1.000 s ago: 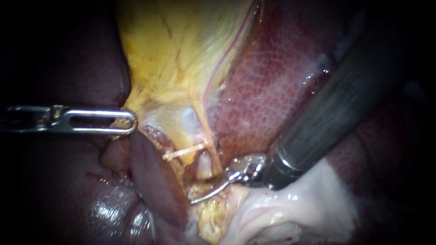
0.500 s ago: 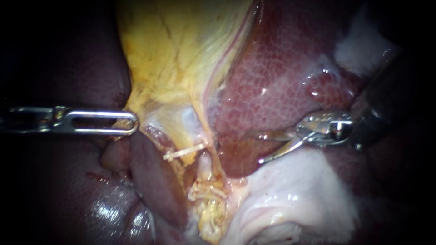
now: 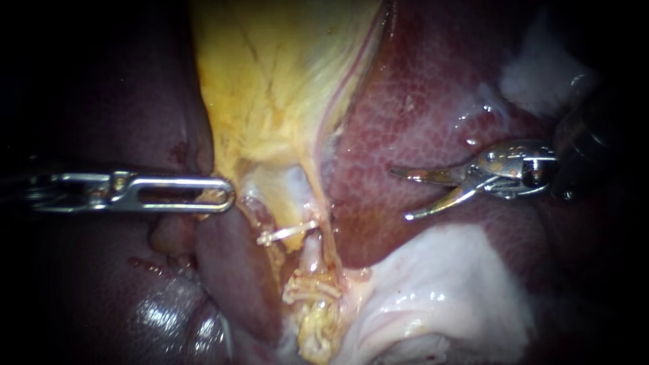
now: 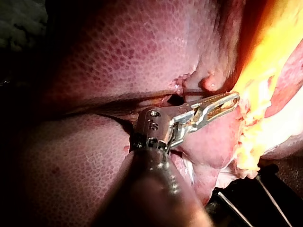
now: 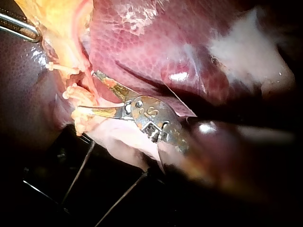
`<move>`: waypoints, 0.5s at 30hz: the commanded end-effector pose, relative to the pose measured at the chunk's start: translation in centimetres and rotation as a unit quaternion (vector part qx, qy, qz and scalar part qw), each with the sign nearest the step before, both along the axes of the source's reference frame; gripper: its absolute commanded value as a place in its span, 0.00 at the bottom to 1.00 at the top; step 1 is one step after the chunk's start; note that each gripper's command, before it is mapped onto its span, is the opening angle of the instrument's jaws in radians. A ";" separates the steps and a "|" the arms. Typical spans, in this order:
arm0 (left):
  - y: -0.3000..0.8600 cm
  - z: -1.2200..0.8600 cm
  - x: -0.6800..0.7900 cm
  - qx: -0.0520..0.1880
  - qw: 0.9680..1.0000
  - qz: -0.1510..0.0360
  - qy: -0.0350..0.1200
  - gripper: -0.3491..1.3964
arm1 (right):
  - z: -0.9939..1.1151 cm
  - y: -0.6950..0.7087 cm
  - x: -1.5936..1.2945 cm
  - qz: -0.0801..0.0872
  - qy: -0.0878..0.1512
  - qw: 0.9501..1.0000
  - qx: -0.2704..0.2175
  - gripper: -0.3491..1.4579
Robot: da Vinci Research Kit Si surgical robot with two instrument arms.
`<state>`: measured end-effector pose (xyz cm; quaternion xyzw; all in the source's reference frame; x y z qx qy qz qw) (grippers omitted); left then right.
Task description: Go back from the cut left tube
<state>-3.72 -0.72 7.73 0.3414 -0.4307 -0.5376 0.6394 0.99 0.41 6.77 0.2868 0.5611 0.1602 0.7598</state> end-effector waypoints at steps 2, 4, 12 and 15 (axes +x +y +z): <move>0.00 0.05 -0.12 0.000 1.000 0.004 -0.002 0.00 | 0.01 -0.01 0.01 -0.001 0.000 1.000 0.000 0.98; 0.00 0.07 -0.20 0.001 1.000 0.005 -0.002 0.00 | 0.01 -0.01 0.01 -0.002 0.001 1.000 0.001 0.98; 0.02 0.08 -0.34 0.001 1.000 0.005 -0.003 0.00 | -0.01 -0.02 0.03 -0.002 0.001 1.000 0.001 0.98; 0.01 0.07 -0.34 0.001 1.000 0.005 -0.003 0.00 | -0.01 -0.02 0.03 -0.002 0.001 1.000 0.001 0.98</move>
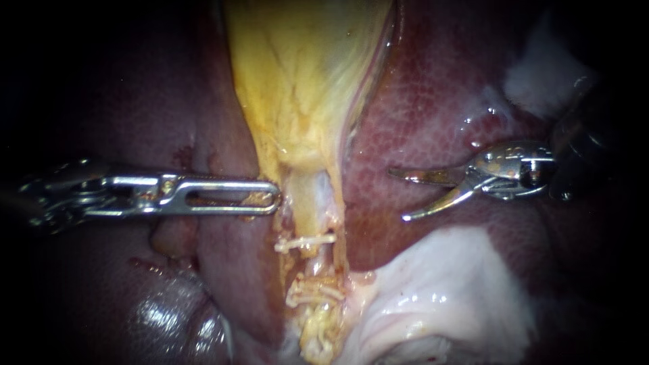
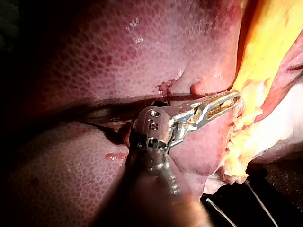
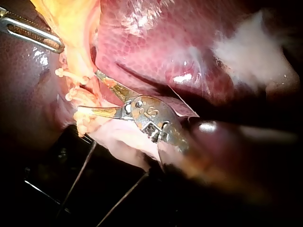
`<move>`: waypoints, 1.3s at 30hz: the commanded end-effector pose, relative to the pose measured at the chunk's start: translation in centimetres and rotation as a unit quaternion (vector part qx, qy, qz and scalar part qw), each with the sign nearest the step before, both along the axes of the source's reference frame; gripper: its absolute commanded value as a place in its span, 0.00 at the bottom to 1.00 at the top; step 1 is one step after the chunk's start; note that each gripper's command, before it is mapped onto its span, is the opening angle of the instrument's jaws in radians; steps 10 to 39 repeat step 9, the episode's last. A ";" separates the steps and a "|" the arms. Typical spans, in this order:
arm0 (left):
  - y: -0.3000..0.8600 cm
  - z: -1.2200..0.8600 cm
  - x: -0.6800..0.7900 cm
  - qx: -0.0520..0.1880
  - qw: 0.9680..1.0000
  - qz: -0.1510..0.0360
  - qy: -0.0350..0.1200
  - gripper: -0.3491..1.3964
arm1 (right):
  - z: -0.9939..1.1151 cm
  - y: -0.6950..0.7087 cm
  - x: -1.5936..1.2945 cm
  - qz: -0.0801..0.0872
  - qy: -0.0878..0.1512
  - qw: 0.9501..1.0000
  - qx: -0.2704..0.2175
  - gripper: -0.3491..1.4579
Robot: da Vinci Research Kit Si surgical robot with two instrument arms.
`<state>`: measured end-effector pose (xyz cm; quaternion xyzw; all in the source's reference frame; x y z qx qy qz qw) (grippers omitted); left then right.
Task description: Go back from the cut left tube
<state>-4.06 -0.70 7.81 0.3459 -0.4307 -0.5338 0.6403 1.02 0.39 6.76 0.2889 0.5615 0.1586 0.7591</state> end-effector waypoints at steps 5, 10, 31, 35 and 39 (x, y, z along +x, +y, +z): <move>-0.01 -0.01 0.00 0.000 1.000 0.000 0.000 0.00 | 0.00 0.00 0.00 0.000 0.000 1.000 0.000 0.98; -0.01 -0.01 0.01 0.000 1.000 0.000 0.000 0.00 | 0.00 0.00 0.01 -0.002 0.001 1.000 0.001 0.98; -0.01 -0.01 0.01 0.000 1.000 0.000 0.000 0.00 | 0.00 0.00 0.01 -0.002 0.001 1.000 0.001 0.98; -0.01 -0.01 0.01 0.000 1.000 0.000 0.000 0.00 | 0.00 0.00 0.01 -0.002 0.001 1.000 0.001 0.98; -0.01 -0.01 0.01 0.000 1.000 0.000 0.000 0.00 | 0.00 0.00 0.01 -0.002 0.001 1.000 0.001 0.98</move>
